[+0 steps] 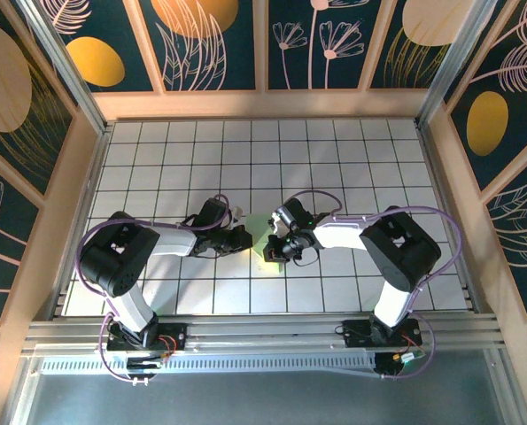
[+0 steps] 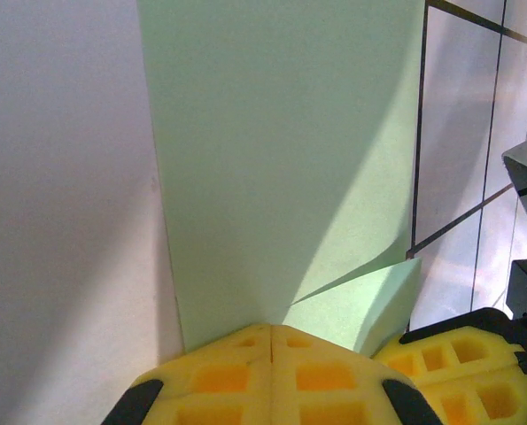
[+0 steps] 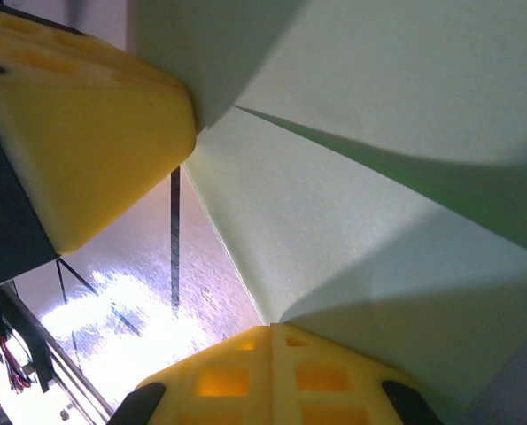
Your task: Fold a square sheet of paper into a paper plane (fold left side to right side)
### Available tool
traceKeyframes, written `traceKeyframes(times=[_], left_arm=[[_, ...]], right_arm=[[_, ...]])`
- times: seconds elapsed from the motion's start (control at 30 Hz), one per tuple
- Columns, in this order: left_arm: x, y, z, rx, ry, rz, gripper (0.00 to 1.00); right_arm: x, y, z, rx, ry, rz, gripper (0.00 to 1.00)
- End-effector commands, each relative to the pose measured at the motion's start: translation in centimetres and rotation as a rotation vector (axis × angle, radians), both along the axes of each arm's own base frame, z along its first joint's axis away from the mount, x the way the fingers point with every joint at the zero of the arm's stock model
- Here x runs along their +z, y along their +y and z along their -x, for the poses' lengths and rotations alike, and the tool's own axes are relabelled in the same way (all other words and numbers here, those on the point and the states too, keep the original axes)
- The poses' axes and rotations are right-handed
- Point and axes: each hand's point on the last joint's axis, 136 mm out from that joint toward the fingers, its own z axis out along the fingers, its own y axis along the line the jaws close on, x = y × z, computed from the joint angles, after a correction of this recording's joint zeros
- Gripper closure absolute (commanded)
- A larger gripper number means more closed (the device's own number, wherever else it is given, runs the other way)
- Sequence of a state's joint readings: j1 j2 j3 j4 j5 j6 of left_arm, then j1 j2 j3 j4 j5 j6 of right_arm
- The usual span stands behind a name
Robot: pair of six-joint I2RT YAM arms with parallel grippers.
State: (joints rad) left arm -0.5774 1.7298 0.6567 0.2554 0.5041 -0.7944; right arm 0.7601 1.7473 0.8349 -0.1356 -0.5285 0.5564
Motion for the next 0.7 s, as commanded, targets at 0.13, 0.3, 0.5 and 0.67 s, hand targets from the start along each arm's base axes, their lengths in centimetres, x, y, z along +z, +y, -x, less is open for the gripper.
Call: traceKeyframes(times=[0.13, 0.3, 0.5, 0.67], left_arm=[[-4.5, 3.2, 1.0, 0.057, 0.073, -0.200, 1.00], [-4.6, 3.3, 0.9, 0.058, 0.073, -0.207, 1.00], [-4.5, 3.0, 0.7, 0.055, 0.069, -0.199, 1.00], [-3.2, 1.8, -0.1, 0.061, 0.053, -0.132, 1.00]], right_arm=[[-1.9, -4.0, 4.2, 0.025, 0.141, 0.156, 1.00], [-1.7, -4.4, 4.7, 0.026, 0.148, 0.161, 1.00], [-1.3, -5.3, 5.5, 0.032, 0.152, 0.179, 1.00], [0.0, -5.8, 5.1, 0.061, 0.116, 0.181, 1.00]])
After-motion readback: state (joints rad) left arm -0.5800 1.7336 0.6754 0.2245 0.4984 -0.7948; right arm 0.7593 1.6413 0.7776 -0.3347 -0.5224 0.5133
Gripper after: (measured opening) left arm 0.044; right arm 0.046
